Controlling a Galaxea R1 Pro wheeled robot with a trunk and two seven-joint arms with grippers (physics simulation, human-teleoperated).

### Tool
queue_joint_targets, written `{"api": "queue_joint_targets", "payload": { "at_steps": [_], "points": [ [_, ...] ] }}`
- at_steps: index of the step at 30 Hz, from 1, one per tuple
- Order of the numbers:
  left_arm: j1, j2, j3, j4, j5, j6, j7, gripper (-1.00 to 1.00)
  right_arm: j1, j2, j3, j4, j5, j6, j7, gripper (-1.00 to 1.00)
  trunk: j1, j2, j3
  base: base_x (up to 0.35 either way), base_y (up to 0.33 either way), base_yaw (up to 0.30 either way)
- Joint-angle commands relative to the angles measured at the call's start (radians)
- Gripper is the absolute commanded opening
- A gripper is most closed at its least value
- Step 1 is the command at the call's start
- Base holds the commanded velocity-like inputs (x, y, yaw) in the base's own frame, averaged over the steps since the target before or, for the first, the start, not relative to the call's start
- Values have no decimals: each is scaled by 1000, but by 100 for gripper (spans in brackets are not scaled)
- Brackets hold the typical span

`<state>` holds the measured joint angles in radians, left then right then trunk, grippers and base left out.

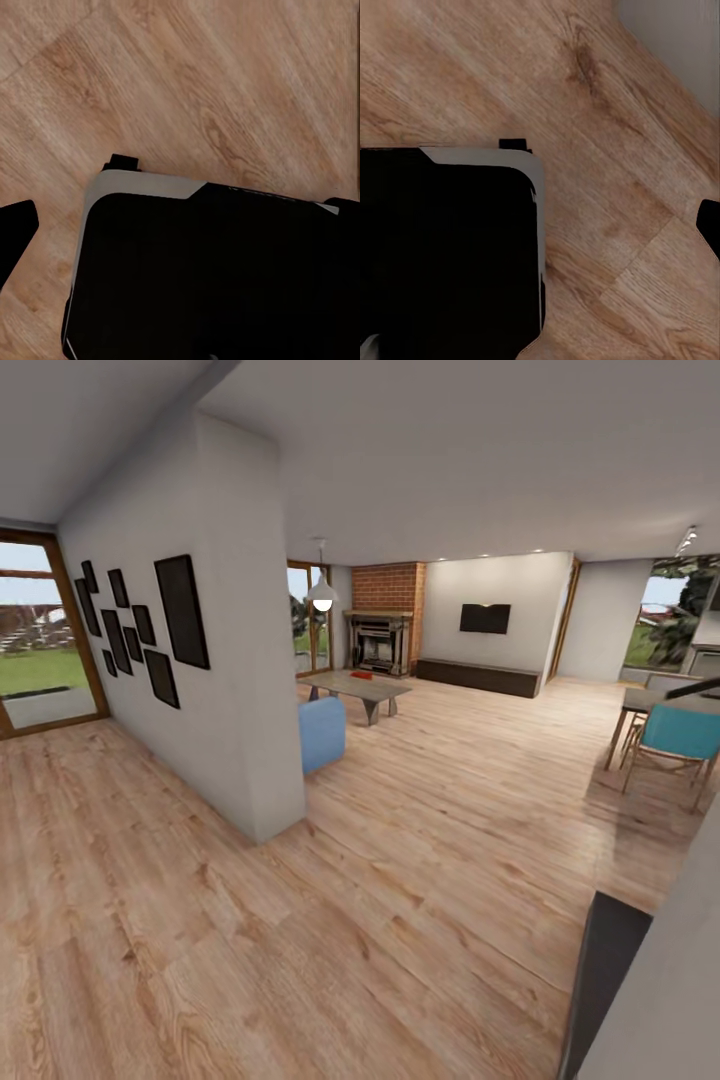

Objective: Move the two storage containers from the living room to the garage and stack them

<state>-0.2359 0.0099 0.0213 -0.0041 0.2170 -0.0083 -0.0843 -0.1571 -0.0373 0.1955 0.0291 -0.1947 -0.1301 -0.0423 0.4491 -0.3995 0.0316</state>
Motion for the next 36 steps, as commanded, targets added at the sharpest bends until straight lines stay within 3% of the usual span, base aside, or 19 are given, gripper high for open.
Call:
{"api": "queue_joint_targets", "payload": {
  "at_steps": [1,36],
  "points": [
    [0,0,2,1,7,-1,-5,100,-1,1,9,3,-9,-5,-1,100,1,-1,0,328,0,0],
    [0,-1,2,1,5,-2,-5,100,-1,2,8,3,-11,-13,8,100,1,-1,0,329,0,-2]
  ]
}}
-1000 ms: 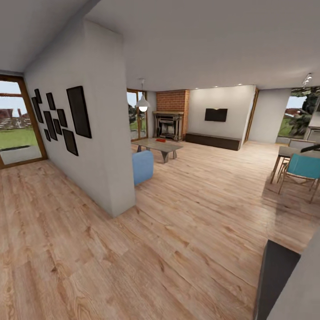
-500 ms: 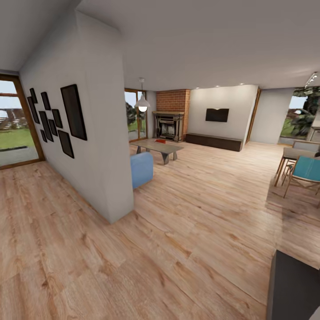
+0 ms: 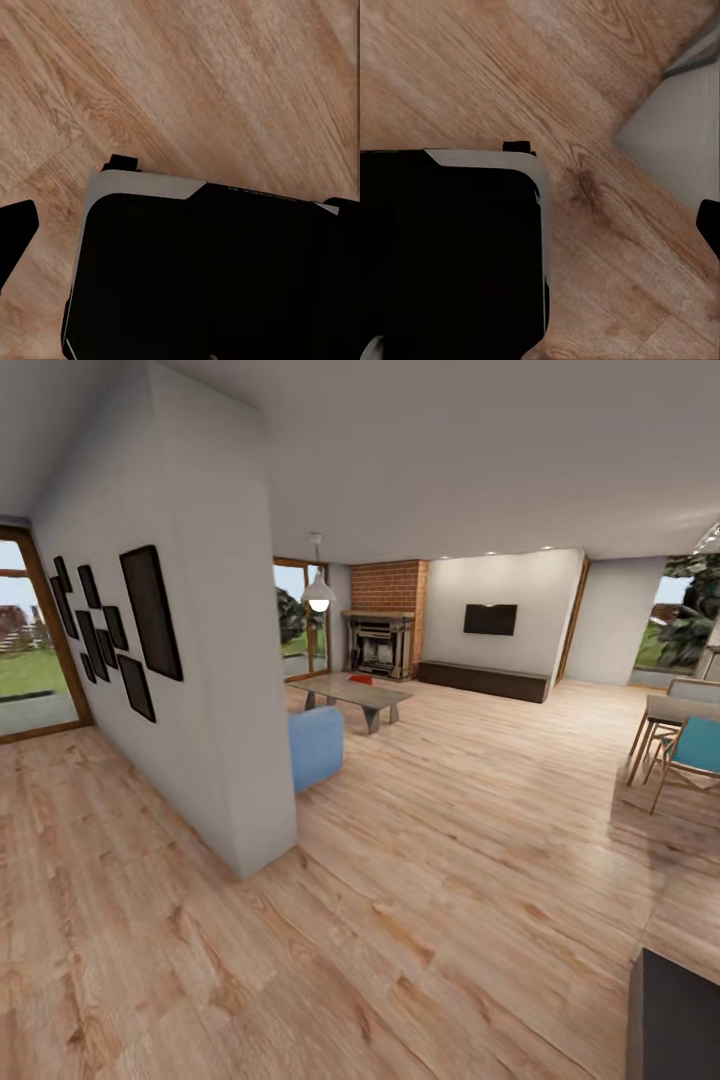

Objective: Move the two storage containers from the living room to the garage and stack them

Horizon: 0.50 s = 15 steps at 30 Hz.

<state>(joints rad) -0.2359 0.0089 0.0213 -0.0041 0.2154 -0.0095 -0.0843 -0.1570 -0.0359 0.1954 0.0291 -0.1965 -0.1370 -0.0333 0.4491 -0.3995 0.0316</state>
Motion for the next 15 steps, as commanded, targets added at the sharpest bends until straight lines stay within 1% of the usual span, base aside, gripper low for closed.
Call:
{"api": "queue_joint_targets", "payload": {
  "at_steps": [1,5,15],
  "points": [
    [0,0,2,1,7,-1,-5,100,-1,0,9,3,-9,-5,-1,100,1,-1,0,329,0,-92],
    [0,0,2,1,7,-1,-5,100,-1,1,9,3,-9,0,-1,100,1,-1,0,329,0,-207],
    [0,0,2,1,7,-1,-5,100,-1,0,8,3,-11,9,-2,100,1,-1,0,329,0,-245]
  ]
}}
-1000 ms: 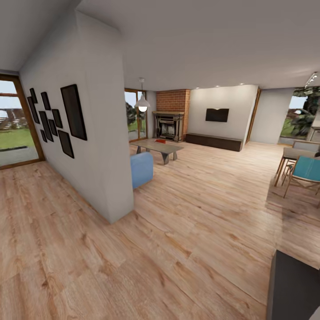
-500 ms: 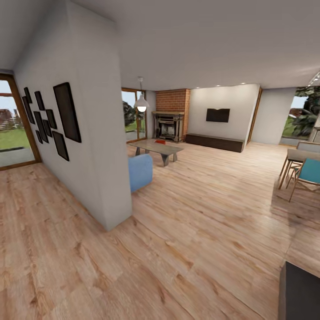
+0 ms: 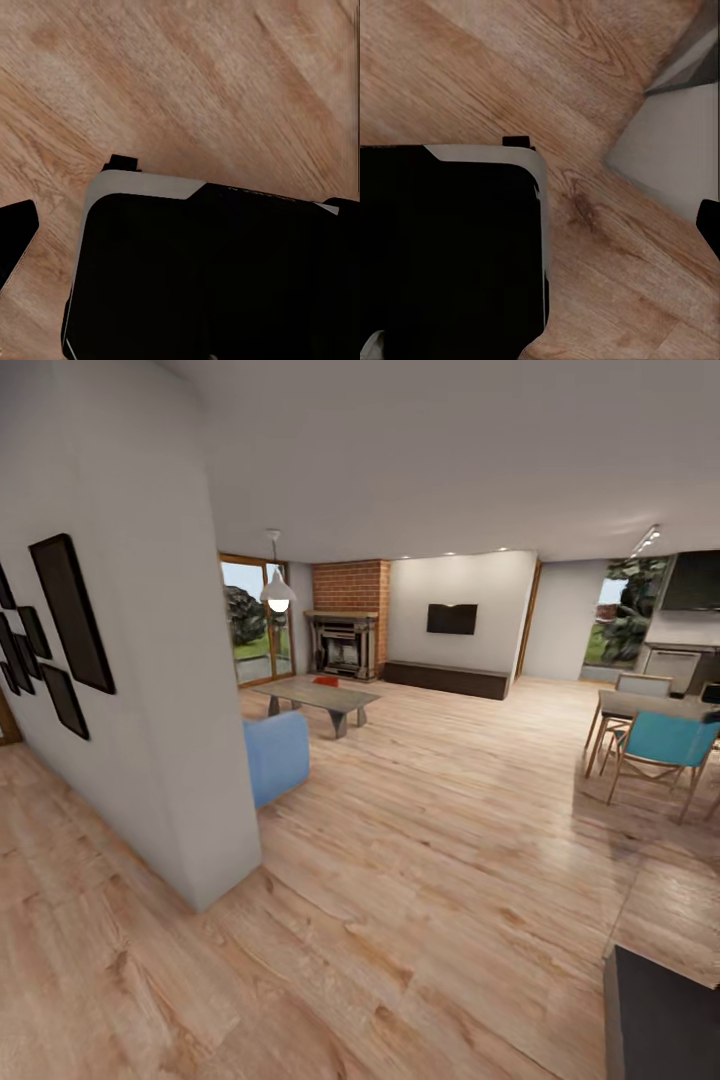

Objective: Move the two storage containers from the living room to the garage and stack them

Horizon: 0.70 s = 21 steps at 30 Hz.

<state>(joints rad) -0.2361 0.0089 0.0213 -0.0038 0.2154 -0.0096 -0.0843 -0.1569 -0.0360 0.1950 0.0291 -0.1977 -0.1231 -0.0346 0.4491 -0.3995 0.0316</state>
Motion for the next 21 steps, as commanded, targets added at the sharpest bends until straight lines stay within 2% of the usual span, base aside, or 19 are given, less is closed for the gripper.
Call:
{"api": "queue_joint_targets", "payload": {
  "at_steps": [1,21],
  "points": [
    [0,0,2,1,7,-1,-5,100,-1,1,9,3,-9,-5,-1,100,1,-1,0,329,0,-248],
    [0,0,2,1,7,-1,-5,100,-1,2,9,3,-8,-6,1,100,1,-1,0,329,0,-248]
  ]
}}
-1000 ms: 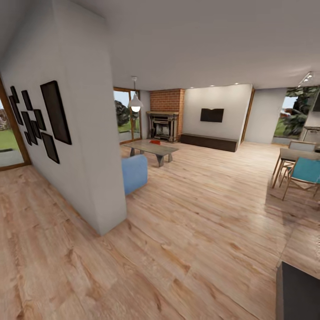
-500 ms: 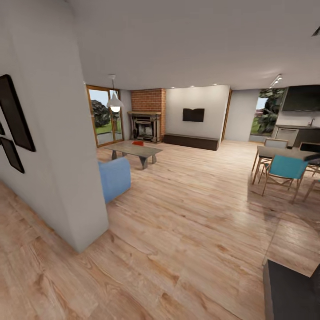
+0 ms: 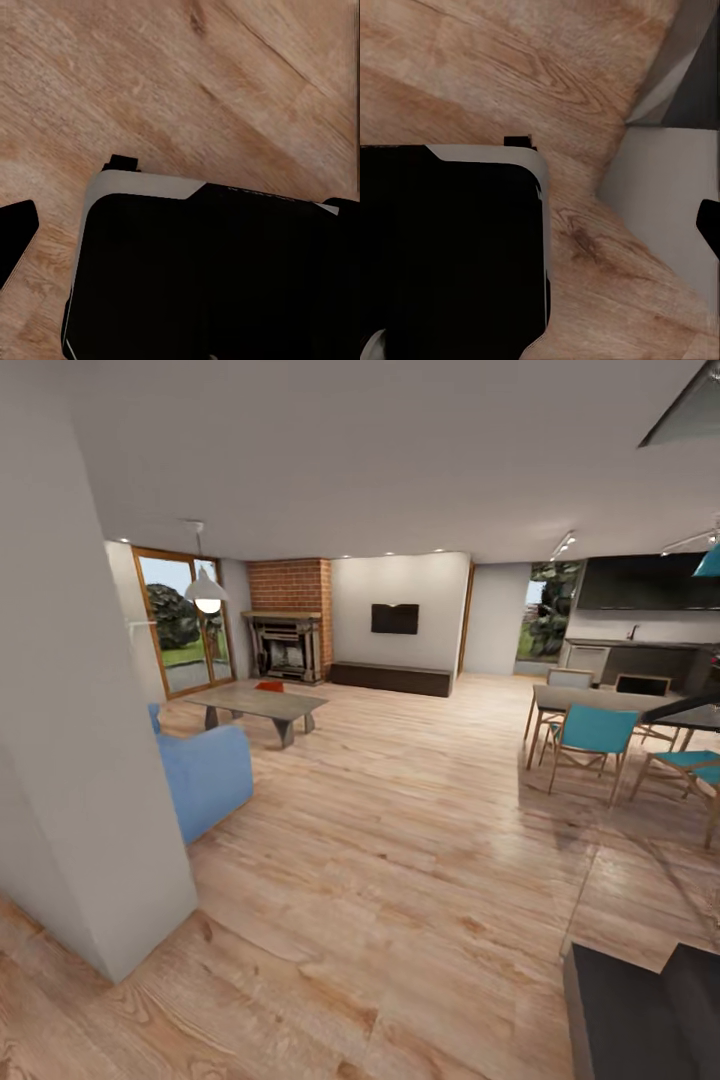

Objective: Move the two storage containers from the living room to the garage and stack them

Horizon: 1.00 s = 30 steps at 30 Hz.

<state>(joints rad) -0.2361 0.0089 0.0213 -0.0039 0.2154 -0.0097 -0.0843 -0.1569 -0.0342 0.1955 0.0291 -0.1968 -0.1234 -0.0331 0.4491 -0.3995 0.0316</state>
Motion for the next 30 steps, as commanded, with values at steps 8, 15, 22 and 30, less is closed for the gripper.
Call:
{"api": "queue_joint_targets", "payload": {
  "at_steps": [8,15,22,30],
  "points": [
    [0,0,2,1,7,-1,-5,100,-1,0,9,3,-9,-5,-1,100,1,0,0,329,0,-248],
    [0,-1,2,1,7,-1,-5,100,-1,0,9,3,-9,-6,-1,100,1,0,0,329,0,-248],
    [0,-1,2,1,7,-1,-5,100,-1,1,9,3,-9,-8,-1,100,1,0,0,329,0,-92],
    [0,-1,2,1,7,-1,-5,100,-1,5,13,3,28,-7,1,100,1,0,0,329,0,-4]
  ]
}}
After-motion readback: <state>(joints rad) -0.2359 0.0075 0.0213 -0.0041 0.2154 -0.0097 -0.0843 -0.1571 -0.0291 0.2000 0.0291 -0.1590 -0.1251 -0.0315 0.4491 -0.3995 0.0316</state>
